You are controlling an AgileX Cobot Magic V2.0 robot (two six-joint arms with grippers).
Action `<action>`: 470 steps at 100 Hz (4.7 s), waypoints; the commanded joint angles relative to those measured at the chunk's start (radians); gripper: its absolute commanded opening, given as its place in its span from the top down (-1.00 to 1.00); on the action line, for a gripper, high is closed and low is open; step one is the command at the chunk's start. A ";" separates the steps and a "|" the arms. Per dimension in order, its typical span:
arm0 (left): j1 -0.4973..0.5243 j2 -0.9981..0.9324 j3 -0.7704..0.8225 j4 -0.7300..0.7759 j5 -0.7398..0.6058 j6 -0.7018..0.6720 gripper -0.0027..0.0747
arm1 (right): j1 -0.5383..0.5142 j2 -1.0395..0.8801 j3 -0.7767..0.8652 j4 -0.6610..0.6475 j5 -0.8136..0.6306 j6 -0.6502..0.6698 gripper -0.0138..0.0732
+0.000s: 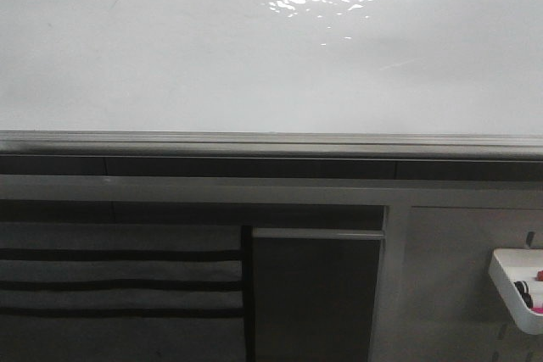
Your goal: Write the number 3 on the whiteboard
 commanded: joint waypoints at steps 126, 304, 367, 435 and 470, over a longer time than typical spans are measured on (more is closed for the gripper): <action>0.002 -0.013 -0.026 -0.036 -0.091 -0.010 -0.16 | 0.180 0.459 -0.363 -0.198 -0.166 0.008 0.72; -0.268 0.051 -0.040 -0.058 -0.028 0.276 -0.16 | 0.460 0.356 -0.393 -0.363 0.134 -0.137 0.72; -0.466 0.357 -0.284 -0.063 -0.051 0.400 -0.16 | 0.543 0.260 -0.393 -0.381 0.153 -0.323 0.72; -0.466 0.395 -0.299 -0.185 -0.078 0.548 0.57 | 0.543 0.260 -0.393 -0.381 0.147 -0.323 0.72; -0.462 0.395 -0.299 -0.185 -0.078 0.548 0.92 | 0.543 0.260 -0.393 -0.381 0.154 -0.323 0.61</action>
